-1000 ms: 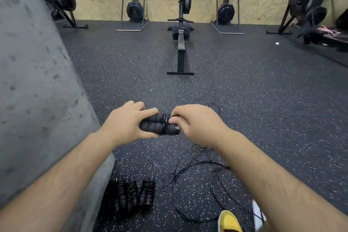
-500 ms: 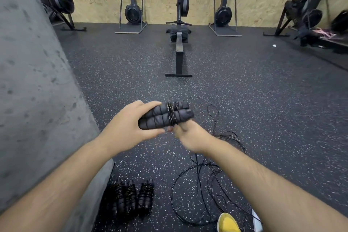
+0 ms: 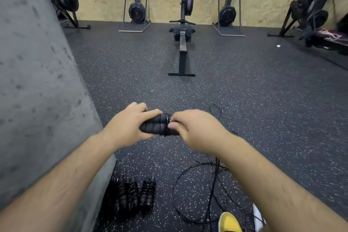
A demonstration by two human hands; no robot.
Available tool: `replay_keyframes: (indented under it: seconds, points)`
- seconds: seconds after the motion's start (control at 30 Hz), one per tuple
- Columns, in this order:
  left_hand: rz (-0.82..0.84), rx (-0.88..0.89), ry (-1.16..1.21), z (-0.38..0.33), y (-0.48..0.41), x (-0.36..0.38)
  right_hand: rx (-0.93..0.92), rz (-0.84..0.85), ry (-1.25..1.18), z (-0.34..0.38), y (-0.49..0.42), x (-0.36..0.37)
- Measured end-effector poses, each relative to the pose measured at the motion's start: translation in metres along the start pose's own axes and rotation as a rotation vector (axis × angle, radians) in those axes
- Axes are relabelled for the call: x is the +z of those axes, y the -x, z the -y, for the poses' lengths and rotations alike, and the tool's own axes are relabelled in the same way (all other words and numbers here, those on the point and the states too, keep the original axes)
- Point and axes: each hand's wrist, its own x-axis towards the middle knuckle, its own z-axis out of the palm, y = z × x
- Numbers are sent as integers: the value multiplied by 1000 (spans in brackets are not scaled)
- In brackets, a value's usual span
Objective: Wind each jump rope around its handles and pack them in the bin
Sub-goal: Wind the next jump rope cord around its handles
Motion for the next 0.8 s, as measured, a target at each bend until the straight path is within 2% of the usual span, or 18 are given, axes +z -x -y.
replay_keyframes:
  seconds: [0.1,0.27,0.33,0.37,0.4,0.47,0.5,0.57,0.67,0.8]
  points:
    - [93,140,127,-10,4,-5,6,-71,-56,-25,-13,-1]
    - [92,168,339,-35,7,-21,88,-41,-751,-63,-19,26]
    - [90,141,439,-41,9,-23,125,-9,-963,-66,-19,35]
    - [82,108,501,-44,10,-24,137,25,-989,-62,-18,38]
    - [59,66,560,-46,10,-24,127,62,-961,-57,-19,41]
    - [-54,3,593,-48,7,-23,115,131,-756,-40,-19,51]
    - [-126,-17,553,-46,4,-22,121,156,-679,-30,-17,56]
    - [-221,-65,426,-36,-3,-20,187,245,-670,-13,-11,61]
    - [-219,-145,187,-17,-7,-10,205,389,-564,5,-3,55]
    - [-167,-125,63,-6,-6,4,144,312,-386,13,5,28]
